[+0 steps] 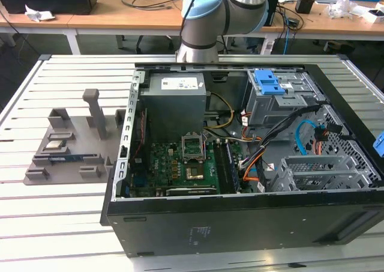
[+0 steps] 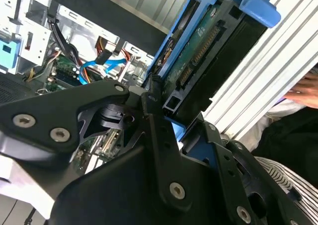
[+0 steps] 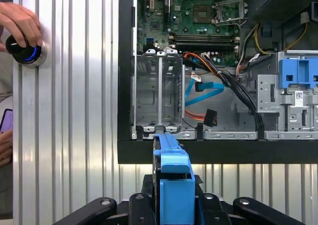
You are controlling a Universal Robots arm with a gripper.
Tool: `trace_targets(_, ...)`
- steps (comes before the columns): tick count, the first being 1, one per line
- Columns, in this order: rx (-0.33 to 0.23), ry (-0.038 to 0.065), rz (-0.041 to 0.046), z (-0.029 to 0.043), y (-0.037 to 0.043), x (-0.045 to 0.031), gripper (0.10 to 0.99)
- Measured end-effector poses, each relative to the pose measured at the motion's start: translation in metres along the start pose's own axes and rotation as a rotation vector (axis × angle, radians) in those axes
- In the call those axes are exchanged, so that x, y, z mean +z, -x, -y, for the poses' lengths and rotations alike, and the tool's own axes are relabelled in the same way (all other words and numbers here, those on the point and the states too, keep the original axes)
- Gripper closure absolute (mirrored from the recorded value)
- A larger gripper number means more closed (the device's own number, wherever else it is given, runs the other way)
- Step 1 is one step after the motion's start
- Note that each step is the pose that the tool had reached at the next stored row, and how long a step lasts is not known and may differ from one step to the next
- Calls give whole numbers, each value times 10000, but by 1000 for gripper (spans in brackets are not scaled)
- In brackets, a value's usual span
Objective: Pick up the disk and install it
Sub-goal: 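Pick up the disk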
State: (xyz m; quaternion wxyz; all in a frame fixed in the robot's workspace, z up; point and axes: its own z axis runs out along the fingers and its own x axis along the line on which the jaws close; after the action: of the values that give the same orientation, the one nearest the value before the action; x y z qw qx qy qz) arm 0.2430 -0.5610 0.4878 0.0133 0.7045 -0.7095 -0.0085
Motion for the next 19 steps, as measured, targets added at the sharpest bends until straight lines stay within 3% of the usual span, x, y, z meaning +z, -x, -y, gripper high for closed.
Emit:
trace_targets(7,-1,0,12,-22,-240,20,722)
trace_targets(10,-4,1,133,-62,-319,21,722)
trace_targets(11,-8,2,248,-82,-340,21,722)
trace_targets(12,-14,3,452,-100,-345,22,722)
trace_targets(15,-29,3,932,-140,-347,23,722)
trace_targets(16,-30,3,974,-162,-346,24,722)
trace_targets(19,-31,-3,982,-344,-348,34,722)
